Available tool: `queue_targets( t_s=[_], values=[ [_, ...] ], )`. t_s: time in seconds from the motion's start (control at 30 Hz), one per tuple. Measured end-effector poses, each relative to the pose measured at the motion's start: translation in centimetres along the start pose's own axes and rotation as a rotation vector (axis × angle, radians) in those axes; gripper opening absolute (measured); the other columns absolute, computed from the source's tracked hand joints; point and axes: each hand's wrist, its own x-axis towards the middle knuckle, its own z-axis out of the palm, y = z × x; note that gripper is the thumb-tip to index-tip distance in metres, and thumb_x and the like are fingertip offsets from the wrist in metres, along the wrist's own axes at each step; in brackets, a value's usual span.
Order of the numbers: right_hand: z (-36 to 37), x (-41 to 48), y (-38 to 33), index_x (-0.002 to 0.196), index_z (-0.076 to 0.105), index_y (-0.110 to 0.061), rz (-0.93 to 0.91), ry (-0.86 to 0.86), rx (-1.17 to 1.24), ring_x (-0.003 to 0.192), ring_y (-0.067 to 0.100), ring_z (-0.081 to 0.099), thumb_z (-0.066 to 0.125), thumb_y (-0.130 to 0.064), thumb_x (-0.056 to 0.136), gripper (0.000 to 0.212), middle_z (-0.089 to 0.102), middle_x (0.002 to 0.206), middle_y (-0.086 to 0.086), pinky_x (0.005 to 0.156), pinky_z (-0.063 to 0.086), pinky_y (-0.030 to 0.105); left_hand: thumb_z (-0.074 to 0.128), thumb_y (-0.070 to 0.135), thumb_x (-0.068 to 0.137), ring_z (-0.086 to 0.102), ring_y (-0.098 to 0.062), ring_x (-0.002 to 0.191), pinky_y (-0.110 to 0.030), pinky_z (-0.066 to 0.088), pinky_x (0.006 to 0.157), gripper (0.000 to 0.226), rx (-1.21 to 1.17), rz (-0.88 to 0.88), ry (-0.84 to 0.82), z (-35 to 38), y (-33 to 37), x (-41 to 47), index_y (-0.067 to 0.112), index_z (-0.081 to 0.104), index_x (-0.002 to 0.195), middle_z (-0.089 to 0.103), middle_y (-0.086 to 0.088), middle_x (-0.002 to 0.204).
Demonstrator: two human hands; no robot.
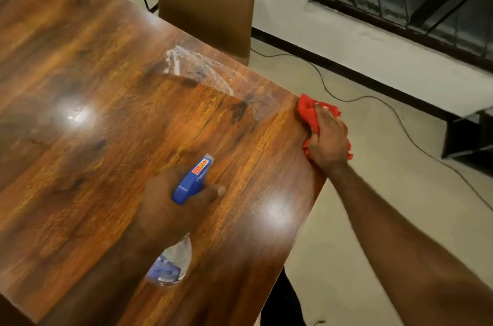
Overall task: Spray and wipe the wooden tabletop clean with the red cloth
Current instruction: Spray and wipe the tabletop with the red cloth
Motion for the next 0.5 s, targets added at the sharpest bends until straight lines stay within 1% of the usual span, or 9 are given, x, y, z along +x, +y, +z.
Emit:
queue_targets(
  t_s=[0.07, 0.13, 0.2, 0.23, 0.3, 0.33, 0.43, 0.5],
  values=[
    [-0.1, 2.9, -0.1, 0.154, 0.046, -0.015, 0.037, 0.006, 0.018, 0.135, 0.035, 0.053, 0.051, -0.016, 0.091, 0.063, 0.059, 0.147, 0.011, 0.117, 0.040, 0.052, 0.078, 0.041, 0.079, 0.049, -0.019, 0.043, -0.031, 0.038, 0.046, 0.041, 0.107, -0.045, 0.024, 0.9, -0.3, 1.0, 0.010, 0.058, 0.063, 0.055, -0.011, 0.053],
    [-0.2, 5.0, -0.5, 0.155, 0.045, -0.014, 0.016, -0.023, 0.020, 0.136, 0.035, 0.053, 0.053, -0.014, 0.093, 0.062, 0.059, 0.147, 0.012, 0.117, 0.040, 0.050, 0.073, 0.060, 0.074, 0.049, -0.021, 0.043, -0.034, 0.039, 0.046, 0.051, 0.209, -0.061, -0.007, 1.6, -0.1, 1.7, 0.014, 0.055, 0.060, 0.053, -0.008, 0.051],
    [-0.4, 6.3, -1.0, 0.156, 0.044, -0.011, -0.025, -0.072, 0.040, 0.138, 0.035, 0.053, 0.053, -0.014, 0.097, 0.060, 0.058, 0.149, 0.013, 0.118, 0.038, 0.048, 0.064, 0.074, 0.064, 0.050, -0.018, 0.044, -0.037, 0.044, 0.047, 0.058, 0.227, -0.091, -0.030, 1.8, 0.3, 2.3, 0.016, 0.055, 0.060, 0.052, -0.003, 0.050],
    [-0.5, 6.8, -1.2, 0.156, 0.044, -0.011, -0.046, -0.095, 0.049, 0.139, 0.035, 0.053, 0.052, -0.018, 0.098, 0.059, 0.058, 0.149, 0.014, 0.118, 0.039, 0.048, 0.066, 0.075, 0.062, 0.051, -0.016, 0.044, -0.038, 0.045, 0.048, 0.059, 0.209, -0.112, -0.028, 1.8, 0.5, 2.5, 0.017, 0.056, 0.061, 0.053, -0.001, 0.051],
    [-0.1, 7.6, -1.9, 0.155, 0.044, -0.011, -0.105, -0.135, 0.031, 0.139, 0.035, 0.052, 0.046, -0.029, 0.098, 0.059, 0.058, 0.149, 0.014, 0.118, 0.041, 0.053, 0.077, 0.067, 0.065, 0.049, -0.011, 0.044, -0.035, 0.042, 0.048, 0.053, 0.142, -0.145, -0.015, 1.9, 1.0, 2.4, 0.018, 0.057, 0.063, 0.053, -0.002, 0.052],
    [0.6, 7.9, -2.5, 0.156, 0.043, -0.010, -0.147, -0.165, -0.004, 0.143, 0.036, 0.049, 0.046, -0.030, 0.099, 0.061, 0.055, 0.152, 0.015, 0.120, 0.038, 0.056, 0.078, 0.062, 0.070, 0.049, -0.011, 0.044, -0.033, 0.042, 0.047, 0.049, 0.115, -0.151, 0.004, 1.9, 1.2, 2.1, 0.018, 0.057, 0.064, 0.053, -0.002, 0.053],
    [2.8, 8.3, -5.3, 0.163, 0.031, -0.009, -0.271, -0.235, -0.115, 0.157, 0.033, 0.028, 0.056, -0.025, 0.099, 0.070, 0.036, 0.167, 0.012, 0.129, 0.018, 0.055, 0.083, 0.047, 0.075, 0.053, -0.017, 0.049, -0.024, 0.042, 0.047, 0.038, 0.079, -0.134, 0.097, 1.8, 1.8, 1.2, 0.018, 0.059, 0.069, 0.058, -0.006, 0.059],
    [4.1, 8.0, -7.4, 0.164, 0.027, -0.010, -0.343, -0.251, -0.144, 0.160, 0.031, 0.021, 0.056, -0.028, 0.101, 0.072, 0.028, 0.171, 0.009, 0.130, 0.012, 0.054, 0.083, 0.037, 0.074, 0.057, -0.023, 0.058, -0.018, 0.041, 0.046, 0.030, 0.052, -0.148, 0.147, 1.8, 2.3, 0.8, 0.014, 0.062, 0.072, 0.062, -0.005, 0.066]
  ],
)
